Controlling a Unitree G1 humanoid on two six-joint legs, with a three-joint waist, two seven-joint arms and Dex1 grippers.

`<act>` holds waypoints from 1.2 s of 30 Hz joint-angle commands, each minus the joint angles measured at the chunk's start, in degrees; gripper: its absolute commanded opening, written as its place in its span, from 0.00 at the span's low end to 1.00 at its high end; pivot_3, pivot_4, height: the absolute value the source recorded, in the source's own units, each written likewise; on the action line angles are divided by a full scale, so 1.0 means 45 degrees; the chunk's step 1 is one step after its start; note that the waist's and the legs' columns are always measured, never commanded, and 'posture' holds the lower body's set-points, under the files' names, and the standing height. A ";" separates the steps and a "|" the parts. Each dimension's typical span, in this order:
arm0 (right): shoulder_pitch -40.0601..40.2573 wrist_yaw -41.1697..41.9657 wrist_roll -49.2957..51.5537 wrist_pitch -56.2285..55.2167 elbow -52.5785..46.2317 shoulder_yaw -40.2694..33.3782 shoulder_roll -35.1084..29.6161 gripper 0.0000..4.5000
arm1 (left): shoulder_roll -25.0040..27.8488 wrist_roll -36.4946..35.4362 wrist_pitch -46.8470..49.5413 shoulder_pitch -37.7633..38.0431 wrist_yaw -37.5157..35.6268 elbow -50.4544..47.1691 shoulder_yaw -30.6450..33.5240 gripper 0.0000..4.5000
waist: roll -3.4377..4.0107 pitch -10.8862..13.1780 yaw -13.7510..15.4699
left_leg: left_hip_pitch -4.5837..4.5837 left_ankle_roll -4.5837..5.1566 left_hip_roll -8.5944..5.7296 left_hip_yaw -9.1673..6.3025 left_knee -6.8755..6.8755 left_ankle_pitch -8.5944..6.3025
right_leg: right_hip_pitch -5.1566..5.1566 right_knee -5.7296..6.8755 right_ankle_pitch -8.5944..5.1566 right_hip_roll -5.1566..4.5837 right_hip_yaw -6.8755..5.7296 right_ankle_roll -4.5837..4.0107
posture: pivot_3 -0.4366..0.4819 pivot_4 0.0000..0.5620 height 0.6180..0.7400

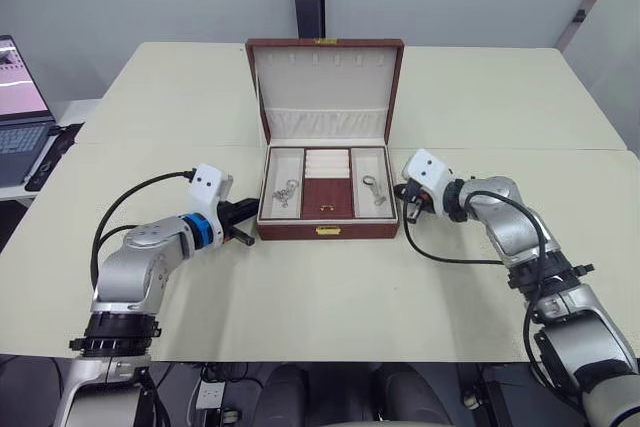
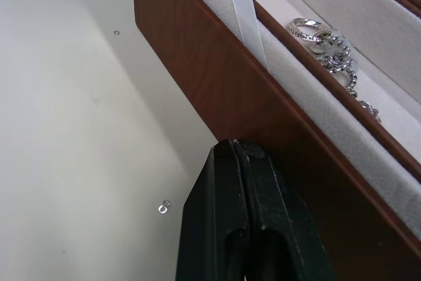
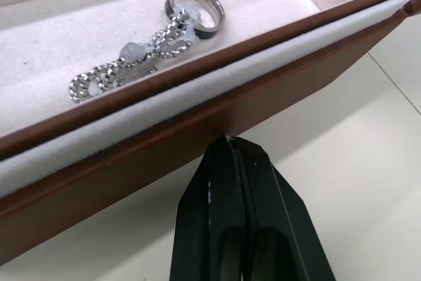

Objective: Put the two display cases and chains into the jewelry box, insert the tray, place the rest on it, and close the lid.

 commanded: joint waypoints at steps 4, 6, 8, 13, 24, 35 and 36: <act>0.0619 0.1064 0.0853 0.0939 -0.2404 0.0188 -0.0025 0.00 | -0.0091 -0.0679 0.0426 0.0413 -0.0666 -0.1754 -0.0139 0.00 | 0.0000 0.0000 0.0000 | 0.0001 0.0001 0.0001 -0.0005 0.0001 0.0000 | 0.0002 0.0001 0.0000 0.0001 0.0000 0.0000 | 0.48 0.27 1.00; 0.0880 0.1259 0.0964 0.1242 -0.2943 0.0213 -0.0203 0.00 | -0.0017 -0.0713 0.0554 0.0667 -0.0770 -0.2024 -0.0100 0.00 | 0.0000 0.0000 -0.0003 | 0.0001 0.0001 0.0000 -0.0007 0.0001 0.0000 | 0.0003 0.0000 0.0000 0.0001 -0.0001 0.0000 | 0.48 0.27 1.00; 0.1174 0.1475 0.1108 0.1559 -0.3525 0.0277 -0.0383 0.00 | -0.0001 -0.0805 0.0704 0.0928 -0.0755 -0.2250 0.0060 0.00 | 0.0000 0.0000 -0.0002 | 0.0002 0.0001 0.0000 -0.0007 -0.0002 -0.0001 | 0.0004 -0.0003 0.0000 0.0001 0.0000 0.0000 | 0.48 0.27 1.00; 0.1645 0.1632 0.1243 0.2130 -0.4426 0.0368 -0.0599 0.00 | 0.0060 -0.1139 0.1167 0.1667 -0.0920 -0.3160 0.0219 0.00 | 0.0000 0.0000 -0.0004 | 0.0002 0.0001 0.0003 -0.0011 -0.0002 -0.0001 | 0.0005 -0.0002 0.0000 0.0001 0.0005 0.0000 | 0.48 0.27 1.00; 0.2261 0.2238 0.1809 0.2932 -0.5623 0.0387 -0.1192 0.00 | -0.0061 -0.1421 0.1688 0.2617 -0.0674 -0.4357 0.0554 0.00 | -0.0001 -0.0001 -0.0001 | 0.0004 0.0001 0.0001 -0.0022 -0.0002 -0.0001 | 0.0013 -0.0007 -0.0001 0.0001 0.0006 0.0000 | 0.48 0.27 1.00; 0.2436 0.1679 0.1360 0.1933 -0.5112 -0.0097 -0.1499 0.00 | 0.0079 -0.0884 0.0929 0.2876 -0.0858 -0.3853 0.0506 0.00 | -0.0002 -0.0001 0.0001 | 0.0006 0.0001 0.0000 -0.0025 -0.0002 -0.0001 | 0.0017 -0.0008 -0.0001 0.0001 0.0005 0.0000 | 0.48 0.27 1.00; 0.2478 0.1647 0.1330 0.1912 -0.5083 -0.0174 -0.1604 0.00 | 0.0102 -0.0865 0.0869 0.2889 -0.0843 -0.3807 0.0551 0.00 | -0.0002 -0.0001 0.0002 | 0.0006 0.0001 0.0000 -0.0024 -0.0002 -0.0001 | 0.0017 -0.0008 -0.0001 0.0001 0.0005 0.0000 | 0.48 0.27 1.00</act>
